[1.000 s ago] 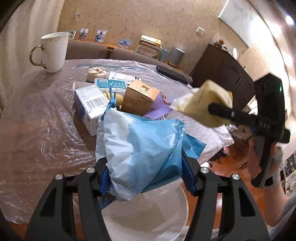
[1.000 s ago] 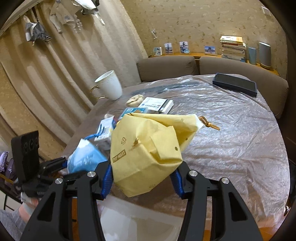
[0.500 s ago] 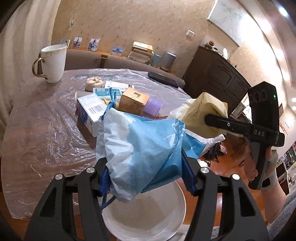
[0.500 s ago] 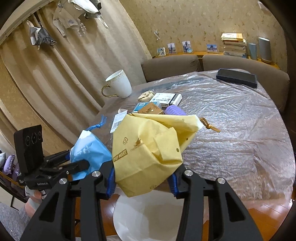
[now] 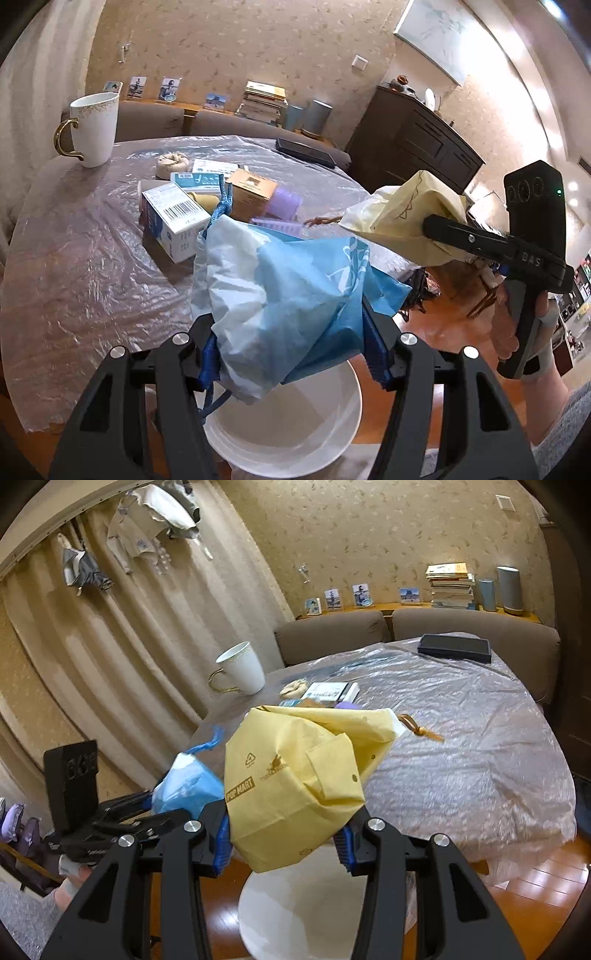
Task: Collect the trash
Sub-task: 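Carry the blue bag with the left tool while the right tool carries the yellow bag over the bin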
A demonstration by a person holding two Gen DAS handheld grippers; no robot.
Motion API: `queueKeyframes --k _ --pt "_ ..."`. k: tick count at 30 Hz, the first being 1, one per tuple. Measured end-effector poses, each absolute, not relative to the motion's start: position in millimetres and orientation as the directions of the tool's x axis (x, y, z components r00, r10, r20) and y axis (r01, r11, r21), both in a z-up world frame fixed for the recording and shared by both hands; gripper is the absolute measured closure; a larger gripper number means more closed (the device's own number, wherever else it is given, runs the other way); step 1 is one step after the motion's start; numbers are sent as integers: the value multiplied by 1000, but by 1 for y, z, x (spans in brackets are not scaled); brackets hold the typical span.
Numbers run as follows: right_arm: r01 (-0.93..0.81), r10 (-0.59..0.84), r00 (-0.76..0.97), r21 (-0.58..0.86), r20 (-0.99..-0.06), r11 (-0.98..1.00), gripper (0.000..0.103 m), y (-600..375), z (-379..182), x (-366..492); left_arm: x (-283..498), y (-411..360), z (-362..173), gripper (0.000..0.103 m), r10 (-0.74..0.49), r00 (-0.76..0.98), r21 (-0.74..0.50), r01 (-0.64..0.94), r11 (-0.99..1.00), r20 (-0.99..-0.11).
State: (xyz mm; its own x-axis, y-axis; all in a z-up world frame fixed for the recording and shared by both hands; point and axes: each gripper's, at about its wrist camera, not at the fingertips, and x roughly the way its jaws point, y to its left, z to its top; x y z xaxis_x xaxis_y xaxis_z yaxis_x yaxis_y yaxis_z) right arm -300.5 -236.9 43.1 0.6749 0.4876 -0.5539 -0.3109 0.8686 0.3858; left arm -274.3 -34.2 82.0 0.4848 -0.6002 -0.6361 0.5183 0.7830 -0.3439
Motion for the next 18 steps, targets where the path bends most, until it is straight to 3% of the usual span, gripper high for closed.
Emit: queueKeyframes --k 18 --pt "-369 535 489 393 -689 842 59 -232 -13 -355 -342 -67 52 41 -488 460 -287 441 851 -741"
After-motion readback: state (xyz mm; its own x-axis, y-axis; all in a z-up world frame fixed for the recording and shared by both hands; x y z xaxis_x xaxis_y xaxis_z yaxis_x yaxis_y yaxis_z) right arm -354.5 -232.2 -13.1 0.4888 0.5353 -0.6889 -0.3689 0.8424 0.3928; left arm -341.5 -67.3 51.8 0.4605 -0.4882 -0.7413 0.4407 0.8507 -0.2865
